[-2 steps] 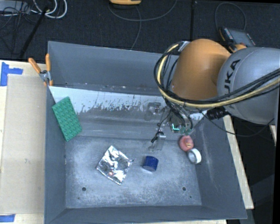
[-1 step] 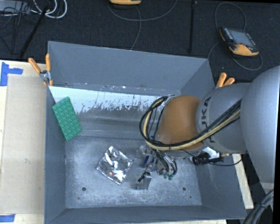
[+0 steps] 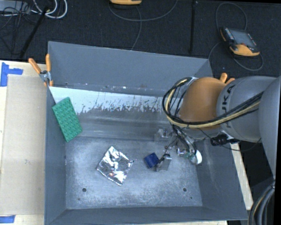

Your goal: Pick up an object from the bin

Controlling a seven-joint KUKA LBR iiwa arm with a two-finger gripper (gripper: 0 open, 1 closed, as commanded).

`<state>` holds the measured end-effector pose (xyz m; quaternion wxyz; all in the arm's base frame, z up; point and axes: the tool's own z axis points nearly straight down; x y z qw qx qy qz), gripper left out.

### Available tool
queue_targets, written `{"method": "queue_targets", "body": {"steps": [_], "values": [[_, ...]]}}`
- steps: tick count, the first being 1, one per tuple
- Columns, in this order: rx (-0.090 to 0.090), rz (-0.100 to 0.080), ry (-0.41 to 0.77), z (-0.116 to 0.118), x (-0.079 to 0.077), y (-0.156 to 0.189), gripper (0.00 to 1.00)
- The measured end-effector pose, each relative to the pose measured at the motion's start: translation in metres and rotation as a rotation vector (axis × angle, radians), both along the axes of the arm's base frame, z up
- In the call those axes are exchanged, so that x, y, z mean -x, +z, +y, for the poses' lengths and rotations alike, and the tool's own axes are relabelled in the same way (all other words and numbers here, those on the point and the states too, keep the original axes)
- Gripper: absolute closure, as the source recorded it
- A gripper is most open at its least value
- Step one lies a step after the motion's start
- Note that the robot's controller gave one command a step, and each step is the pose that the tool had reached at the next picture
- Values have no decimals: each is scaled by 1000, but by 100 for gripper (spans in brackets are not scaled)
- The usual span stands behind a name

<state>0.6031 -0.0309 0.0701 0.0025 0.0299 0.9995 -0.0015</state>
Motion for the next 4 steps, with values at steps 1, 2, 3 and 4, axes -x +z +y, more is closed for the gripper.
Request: {"method": "queue_targets", "body": {"steps": [1, 2, 3, 4], "values": [[-3, 10, 6, 35, 53, -1, 0], [-4, 5, 3, 34, 50, 0, 100], [-2, -4, -7, 13, 41, 115, 100], [-4, 11, 7, 25, 66, 67, 100]]}}
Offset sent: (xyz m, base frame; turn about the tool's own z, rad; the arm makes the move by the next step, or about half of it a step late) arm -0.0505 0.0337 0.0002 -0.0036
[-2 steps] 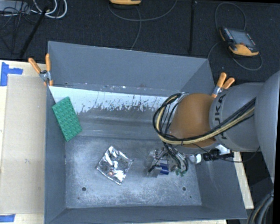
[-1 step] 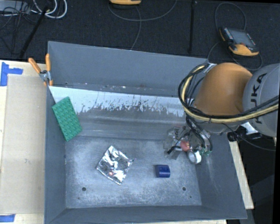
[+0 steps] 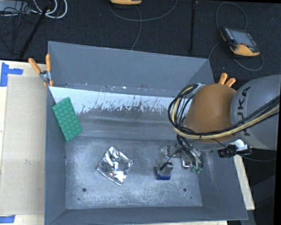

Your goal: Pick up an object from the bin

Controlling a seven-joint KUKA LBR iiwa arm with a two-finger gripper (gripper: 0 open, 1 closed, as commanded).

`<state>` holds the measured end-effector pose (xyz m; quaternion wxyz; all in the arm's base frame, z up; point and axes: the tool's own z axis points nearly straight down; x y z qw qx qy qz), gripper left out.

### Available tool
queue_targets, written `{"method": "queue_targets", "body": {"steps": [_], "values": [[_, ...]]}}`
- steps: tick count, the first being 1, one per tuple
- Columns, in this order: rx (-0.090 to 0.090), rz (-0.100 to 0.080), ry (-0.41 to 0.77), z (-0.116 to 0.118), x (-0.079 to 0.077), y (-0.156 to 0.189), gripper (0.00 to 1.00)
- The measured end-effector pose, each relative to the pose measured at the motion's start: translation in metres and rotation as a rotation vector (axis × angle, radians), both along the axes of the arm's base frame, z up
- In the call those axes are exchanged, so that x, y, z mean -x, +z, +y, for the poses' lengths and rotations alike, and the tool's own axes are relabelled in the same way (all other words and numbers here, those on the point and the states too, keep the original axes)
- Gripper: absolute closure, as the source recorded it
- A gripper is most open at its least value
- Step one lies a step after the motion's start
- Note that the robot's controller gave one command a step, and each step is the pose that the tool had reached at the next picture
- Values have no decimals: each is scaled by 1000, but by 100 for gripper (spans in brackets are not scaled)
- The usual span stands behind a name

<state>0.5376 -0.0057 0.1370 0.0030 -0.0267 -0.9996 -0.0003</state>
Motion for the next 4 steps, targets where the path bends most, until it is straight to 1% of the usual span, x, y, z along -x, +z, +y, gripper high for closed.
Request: {"method": "queue_targets", "body": {"steps": [1, 2, 3, 4], "values": [[0, -15, -7, 11, 5, 92, 100], [0, -1, -28, 23, -10, 34, 100], [1, -5, -29, 23, -11, 37, 0], [0, 1, 137, -31, -15, -71, 0]]}}
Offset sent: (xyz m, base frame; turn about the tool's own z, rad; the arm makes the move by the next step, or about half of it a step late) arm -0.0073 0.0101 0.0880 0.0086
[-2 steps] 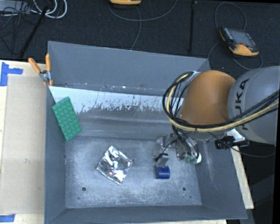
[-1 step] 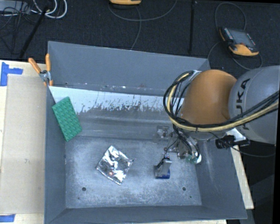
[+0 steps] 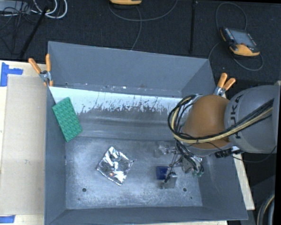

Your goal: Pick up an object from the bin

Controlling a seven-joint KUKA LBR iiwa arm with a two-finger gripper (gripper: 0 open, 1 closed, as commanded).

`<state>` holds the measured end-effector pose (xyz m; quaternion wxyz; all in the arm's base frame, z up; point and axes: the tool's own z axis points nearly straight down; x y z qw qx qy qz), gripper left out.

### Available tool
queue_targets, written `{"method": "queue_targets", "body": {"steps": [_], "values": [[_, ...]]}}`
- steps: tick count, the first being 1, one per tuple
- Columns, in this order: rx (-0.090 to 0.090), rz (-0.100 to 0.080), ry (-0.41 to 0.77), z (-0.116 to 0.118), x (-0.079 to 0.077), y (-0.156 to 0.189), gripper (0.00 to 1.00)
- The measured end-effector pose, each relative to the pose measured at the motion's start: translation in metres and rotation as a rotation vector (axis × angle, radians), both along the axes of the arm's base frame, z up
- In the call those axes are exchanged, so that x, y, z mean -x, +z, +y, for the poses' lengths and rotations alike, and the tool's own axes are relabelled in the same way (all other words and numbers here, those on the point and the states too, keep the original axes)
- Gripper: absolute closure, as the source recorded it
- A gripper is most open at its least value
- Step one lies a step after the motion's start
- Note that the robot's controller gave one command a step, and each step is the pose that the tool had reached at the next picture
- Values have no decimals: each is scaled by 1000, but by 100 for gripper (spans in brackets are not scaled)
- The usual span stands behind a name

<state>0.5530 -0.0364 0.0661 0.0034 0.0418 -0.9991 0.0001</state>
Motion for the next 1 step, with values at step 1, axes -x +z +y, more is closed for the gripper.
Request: {"method": "queue_targets", "body": {"steps": [1], "values": [[-1, -5, -1, 1, -2, 3, 100]]}}
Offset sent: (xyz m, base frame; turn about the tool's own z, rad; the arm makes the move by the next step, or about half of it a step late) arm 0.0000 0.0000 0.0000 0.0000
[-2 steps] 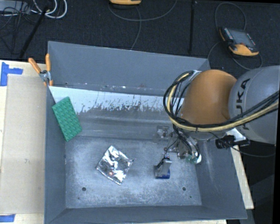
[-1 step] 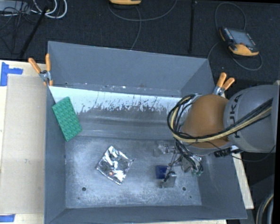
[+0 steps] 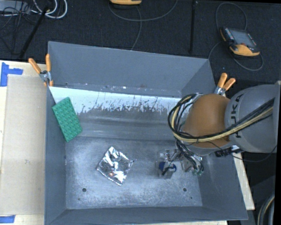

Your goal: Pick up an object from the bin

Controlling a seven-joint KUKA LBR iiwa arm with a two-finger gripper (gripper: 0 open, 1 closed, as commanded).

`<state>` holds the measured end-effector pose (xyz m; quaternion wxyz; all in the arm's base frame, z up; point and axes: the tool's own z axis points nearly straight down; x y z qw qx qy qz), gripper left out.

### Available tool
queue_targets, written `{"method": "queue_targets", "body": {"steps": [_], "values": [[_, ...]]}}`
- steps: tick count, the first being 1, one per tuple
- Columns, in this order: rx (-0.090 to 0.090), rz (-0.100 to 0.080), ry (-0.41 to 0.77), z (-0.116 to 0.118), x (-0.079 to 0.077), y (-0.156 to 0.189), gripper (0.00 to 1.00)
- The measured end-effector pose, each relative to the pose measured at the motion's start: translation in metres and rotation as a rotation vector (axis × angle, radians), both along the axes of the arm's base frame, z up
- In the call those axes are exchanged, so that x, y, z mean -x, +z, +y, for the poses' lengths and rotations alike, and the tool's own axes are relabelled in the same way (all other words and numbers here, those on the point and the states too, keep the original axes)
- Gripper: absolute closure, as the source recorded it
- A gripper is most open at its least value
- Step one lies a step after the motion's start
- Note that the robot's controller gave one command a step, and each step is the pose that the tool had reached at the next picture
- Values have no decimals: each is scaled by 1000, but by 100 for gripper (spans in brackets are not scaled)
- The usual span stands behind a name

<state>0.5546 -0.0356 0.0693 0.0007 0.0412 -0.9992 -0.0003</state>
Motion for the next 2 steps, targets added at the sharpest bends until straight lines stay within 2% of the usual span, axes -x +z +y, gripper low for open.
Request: {"method": "queue_targets", "body": {"steps": [1, 2], "values": [[2, -10, -7, -24, -14, 118, 100], [1, -4, -19, -38, -53, 94, 100]]}}
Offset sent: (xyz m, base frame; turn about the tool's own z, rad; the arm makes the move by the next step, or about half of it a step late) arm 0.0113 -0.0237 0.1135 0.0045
